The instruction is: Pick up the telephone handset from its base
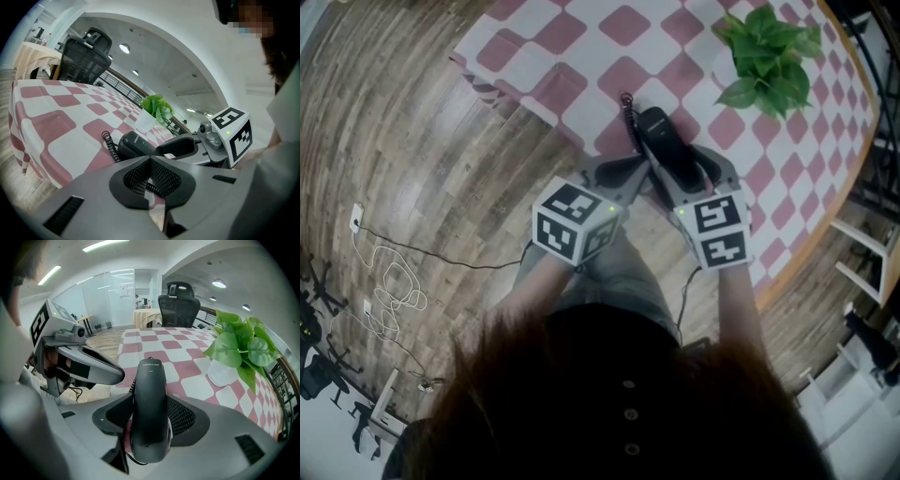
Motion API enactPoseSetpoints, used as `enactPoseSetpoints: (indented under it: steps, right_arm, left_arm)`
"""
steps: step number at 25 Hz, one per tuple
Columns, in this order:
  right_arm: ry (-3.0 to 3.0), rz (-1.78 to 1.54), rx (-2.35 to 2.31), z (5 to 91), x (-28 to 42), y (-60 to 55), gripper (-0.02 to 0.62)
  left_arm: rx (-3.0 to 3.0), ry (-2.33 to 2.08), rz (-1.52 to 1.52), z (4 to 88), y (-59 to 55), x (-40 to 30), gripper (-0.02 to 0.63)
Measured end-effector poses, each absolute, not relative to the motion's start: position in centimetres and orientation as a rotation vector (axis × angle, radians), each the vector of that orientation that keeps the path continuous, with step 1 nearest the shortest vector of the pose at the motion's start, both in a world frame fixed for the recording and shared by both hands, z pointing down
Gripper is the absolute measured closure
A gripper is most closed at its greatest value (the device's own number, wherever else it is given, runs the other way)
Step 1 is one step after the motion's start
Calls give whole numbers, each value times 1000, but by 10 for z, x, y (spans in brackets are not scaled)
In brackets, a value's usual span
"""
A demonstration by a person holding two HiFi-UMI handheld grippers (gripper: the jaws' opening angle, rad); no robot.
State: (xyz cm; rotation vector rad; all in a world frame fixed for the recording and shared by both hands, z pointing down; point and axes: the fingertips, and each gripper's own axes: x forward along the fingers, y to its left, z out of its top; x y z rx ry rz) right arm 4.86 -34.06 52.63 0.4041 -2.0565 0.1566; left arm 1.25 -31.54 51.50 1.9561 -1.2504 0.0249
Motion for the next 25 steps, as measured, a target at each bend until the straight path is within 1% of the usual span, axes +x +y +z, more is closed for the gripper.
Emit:
enactPoseSetpoints:
  steps: [25]
  right_arm:
    - [-2045, 155, 441, 519, 47, -344, 368]
  left_arm:
    - [1964, -1245, 32, 512, -313, 13, 601]
